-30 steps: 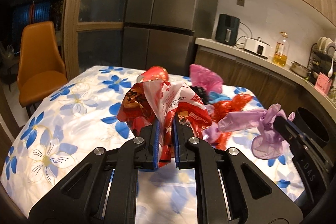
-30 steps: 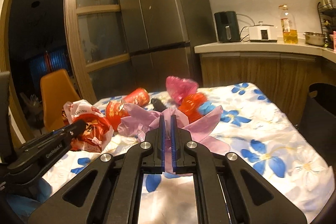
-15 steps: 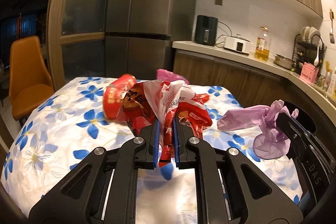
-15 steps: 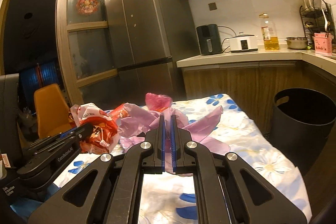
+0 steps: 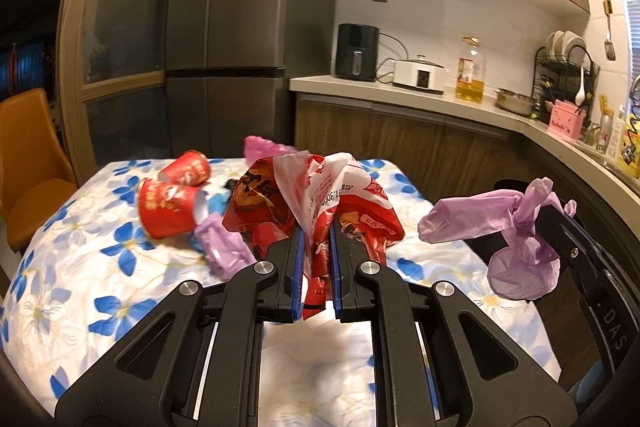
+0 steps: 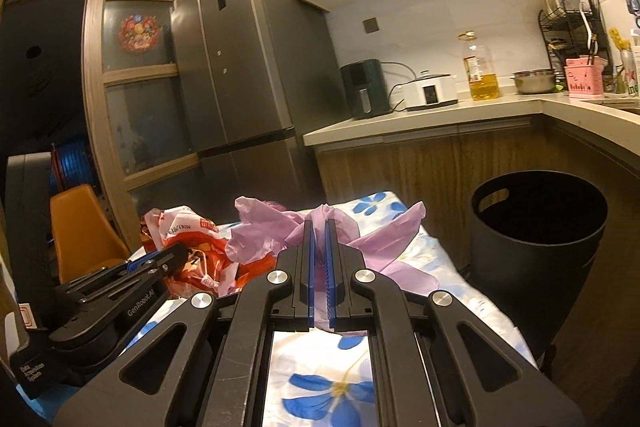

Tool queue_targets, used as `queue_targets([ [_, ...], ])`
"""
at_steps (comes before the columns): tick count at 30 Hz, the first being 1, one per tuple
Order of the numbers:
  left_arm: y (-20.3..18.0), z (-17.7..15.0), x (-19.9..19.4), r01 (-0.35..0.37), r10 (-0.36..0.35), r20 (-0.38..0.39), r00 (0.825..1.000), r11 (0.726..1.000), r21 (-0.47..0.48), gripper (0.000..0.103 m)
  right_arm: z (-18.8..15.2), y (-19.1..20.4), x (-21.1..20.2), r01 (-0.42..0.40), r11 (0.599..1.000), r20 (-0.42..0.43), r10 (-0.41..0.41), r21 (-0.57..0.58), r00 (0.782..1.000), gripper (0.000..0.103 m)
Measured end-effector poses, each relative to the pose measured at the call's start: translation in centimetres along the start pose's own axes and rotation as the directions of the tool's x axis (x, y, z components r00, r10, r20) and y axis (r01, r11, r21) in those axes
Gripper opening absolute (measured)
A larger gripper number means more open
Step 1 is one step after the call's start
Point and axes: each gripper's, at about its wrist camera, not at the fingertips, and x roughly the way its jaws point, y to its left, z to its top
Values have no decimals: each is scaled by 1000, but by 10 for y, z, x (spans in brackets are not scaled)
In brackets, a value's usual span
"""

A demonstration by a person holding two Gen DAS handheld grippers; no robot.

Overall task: Collect trash
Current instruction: 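Carry the snack bag and purple bag with both tools over the black bin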

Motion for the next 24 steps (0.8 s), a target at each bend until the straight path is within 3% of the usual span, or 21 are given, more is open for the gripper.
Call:
queue_targets([
  [13, -55, 12, 21, 114, -115, 5, 993, 991, 65, 10, 15, -40, -12, 119, 992, 54, -120, 33, 991, 5],
  [24, -125, 26, 45, 246, -249, 10, 968, 961, 124, 10, 39, -95, -19, 268, 961, 123, -275, 76, 953, 5],
])
